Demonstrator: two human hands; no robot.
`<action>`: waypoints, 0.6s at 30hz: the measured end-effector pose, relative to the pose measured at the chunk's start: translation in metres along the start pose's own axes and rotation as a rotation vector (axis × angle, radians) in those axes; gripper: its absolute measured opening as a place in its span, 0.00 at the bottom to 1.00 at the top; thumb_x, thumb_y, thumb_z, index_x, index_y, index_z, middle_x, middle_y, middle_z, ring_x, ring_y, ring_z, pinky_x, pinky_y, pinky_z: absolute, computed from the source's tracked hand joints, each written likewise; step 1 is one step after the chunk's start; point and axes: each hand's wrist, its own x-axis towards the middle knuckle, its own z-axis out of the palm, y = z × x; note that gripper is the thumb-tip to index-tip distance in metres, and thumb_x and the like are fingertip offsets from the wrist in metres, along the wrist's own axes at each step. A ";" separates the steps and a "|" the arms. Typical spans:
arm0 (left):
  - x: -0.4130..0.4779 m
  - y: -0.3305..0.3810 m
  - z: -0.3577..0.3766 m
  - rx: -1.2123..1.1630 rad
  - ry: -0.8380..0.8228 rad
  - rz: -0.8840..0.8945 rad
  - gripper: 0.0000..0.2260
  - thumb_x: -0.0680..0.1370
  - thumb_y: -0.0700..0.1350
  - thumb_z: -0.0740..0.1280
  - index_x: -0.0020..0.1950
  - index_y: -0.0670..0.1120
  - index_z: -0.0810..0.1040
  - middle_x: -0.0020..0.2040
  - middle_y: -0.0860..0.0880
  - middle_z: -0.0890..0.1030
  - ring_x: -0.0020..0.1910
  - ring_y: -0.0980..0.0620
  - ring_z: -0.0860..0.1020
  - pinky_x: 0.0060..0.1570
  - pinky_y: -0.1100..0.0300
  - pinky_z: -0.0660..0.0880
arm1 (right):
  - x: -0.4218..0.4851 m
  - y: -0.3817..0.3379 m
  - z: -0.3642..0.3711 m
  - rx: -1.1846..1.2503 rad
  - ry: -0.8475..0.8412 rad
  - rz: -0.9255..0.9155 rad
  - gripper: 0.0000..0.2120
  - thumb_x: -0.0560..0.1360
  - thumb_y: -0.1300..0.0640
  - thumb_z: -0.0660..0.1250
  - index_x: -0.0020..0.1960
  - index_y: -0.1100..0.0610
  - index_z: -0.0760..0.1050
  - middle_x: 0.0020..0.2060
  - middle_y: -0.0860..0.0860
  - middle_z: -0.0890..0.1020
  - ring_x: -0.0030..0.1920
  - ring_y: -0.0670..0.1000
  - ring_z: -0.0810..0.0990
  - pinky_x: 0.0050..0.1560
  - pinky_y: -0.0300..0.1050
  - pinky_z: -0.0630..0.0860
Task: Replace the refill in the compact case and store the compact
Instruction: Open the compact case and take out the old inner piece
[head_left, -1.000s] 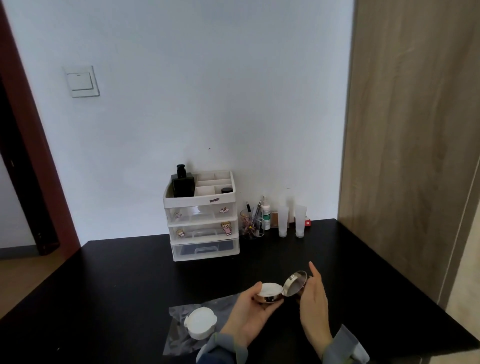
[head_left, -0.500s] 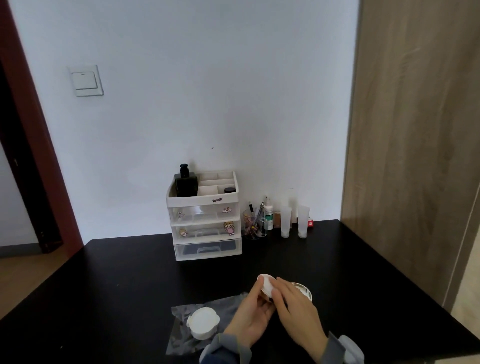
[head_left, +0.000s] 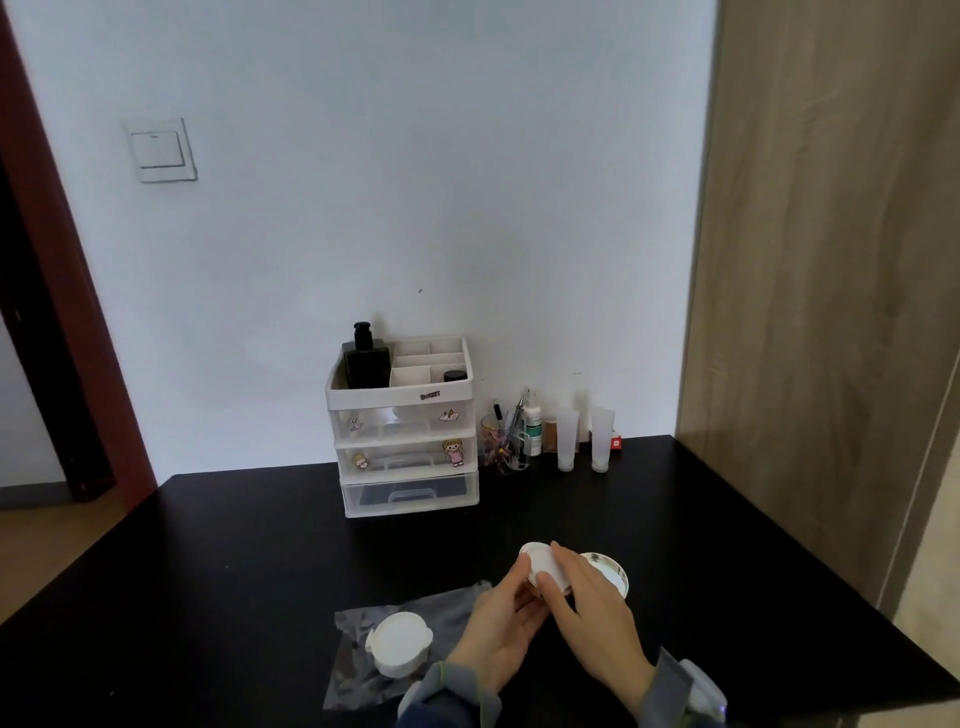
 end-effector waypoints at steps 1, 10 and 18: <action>0.001 0.000 0.000 0.001 0.005 -0.001 0.08 0.78 0.41 0.67 0.50 0.36 0.79 0.50 0.36 0.82 0.52 0.41 0.81 0.54 0.51 0.77 | 0.001 0.001 0.000 0.002 -0.007 0.004 0.27 0.77 0.36 0.54 0.73 0.45 0.62 0.69 0.41 0.71 0.66 0.41 0.69 0.63 0.41 0.66; 0.004 0.002 0.004 0.025 0.054 -0.026 0.06 0.76 0.40 0.69 0.46 0.37 0.78 0.42 0.38 0.85 0.48 0.43 0.81 0.59 0.50 0.76 | 0.006 0.006 -0.002 -0.034 -0.051 0.028 0.27 0.77 0.36 0.52 0.72 0.46 0.62 0.68 0.41 0.71 0.66 0.42 0.70 0.58 0.39 0.66; 0.002 -0.001 0.006 0.057 0.088 0.005 0.04 0.75 0.39 0.70 0.46 0.38 0.78 0.46 0.39 0.83 0.47 0.45 0.82 0.53 0.53 0.77 | 0.010 0.009 -0.001 -0.011 -0.080 0.076 0.29 0.76 0.34 0.51 0.73 0.46 0.60 0.69 0.42 0.70 0.66 0.43 0.70 0.62 0.42 0.66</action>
